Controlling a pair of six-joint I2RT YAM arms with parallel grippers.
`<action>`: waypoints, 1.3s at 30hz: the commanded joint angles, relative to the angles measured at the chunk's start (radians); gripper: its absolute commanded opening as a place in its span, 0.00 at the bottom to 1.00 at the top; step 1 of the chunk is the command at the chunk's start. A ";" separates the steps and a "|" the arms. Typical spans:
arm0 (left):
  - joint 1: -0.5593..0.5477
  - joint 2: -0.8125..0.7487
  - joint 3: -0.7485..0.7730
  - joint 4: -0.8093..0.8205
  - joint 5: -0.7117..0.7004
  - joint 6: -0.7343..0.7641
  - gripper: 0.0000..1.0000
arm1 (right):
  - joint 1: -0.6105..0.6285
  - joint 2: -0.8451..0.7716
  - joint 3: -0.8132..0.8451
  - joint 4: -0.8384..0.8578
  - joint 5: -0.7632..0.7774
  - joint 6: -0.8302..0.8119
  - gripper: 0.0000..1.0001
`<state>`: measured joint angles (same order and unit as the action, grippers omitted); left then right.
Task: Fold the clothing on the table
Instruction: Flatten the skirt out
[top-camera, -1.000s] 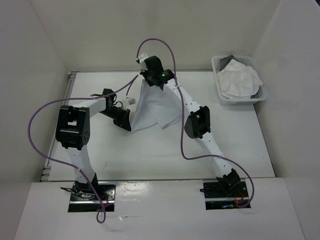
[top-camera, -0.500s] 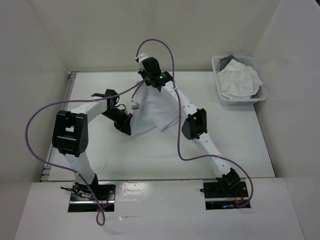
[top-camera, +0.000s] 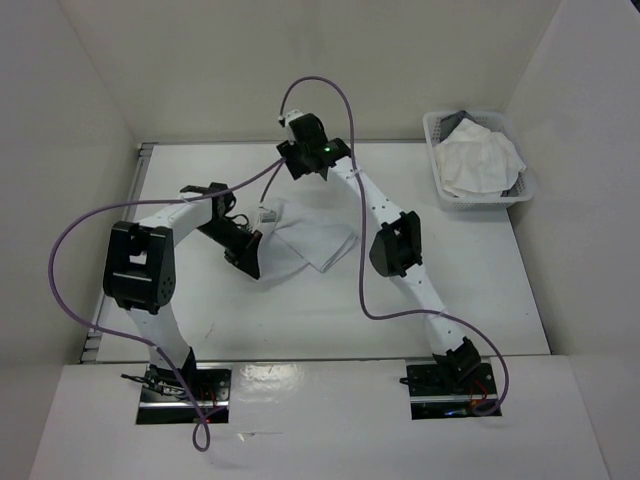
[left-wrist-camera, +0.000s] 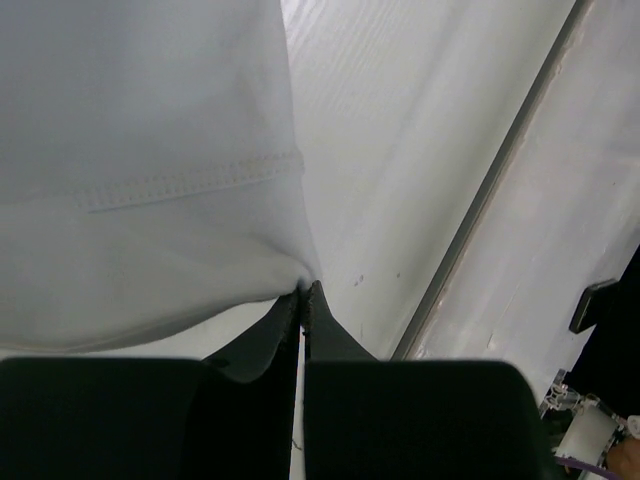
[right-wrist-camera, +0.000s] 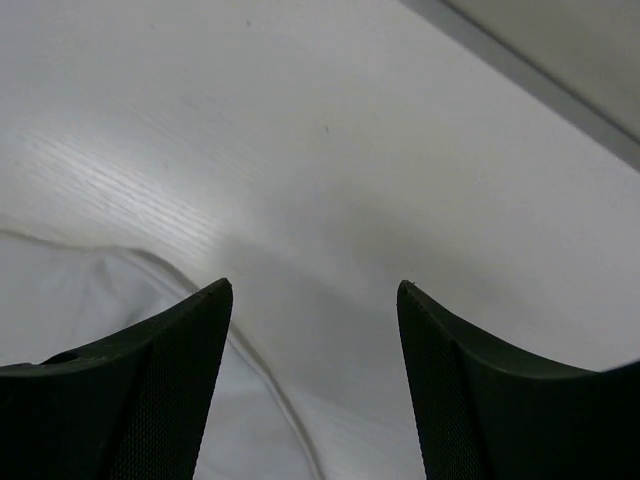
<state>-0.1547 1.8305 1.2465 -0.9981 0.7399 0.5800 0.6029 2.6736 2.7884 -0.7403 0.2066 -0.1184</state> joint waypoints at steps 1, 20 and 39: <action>0.061 -0.019 0.056 -0.043 0.061 0.038 0.01 | -0.038 -0.158 -0.076 -0.194 -0.090 -0.035 0.72; 0.193 0.029 0.054 -0.034 0.098 0.060 0.01 | -0.078 -0.528 -1.106 0.047 -0.352 -0.069 0.54; 0.193 0.056 0.036 -0.007 0.070 0.041 0.03 | -0.043 -0.566 -1.126 0.038 -0.342 -0.069 0.02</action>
<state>0.0380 1.8694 1.2888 -1.0096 0.7910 0.5987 0.5503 2.1738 1.6756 -0.7258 -0.1459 -0.1856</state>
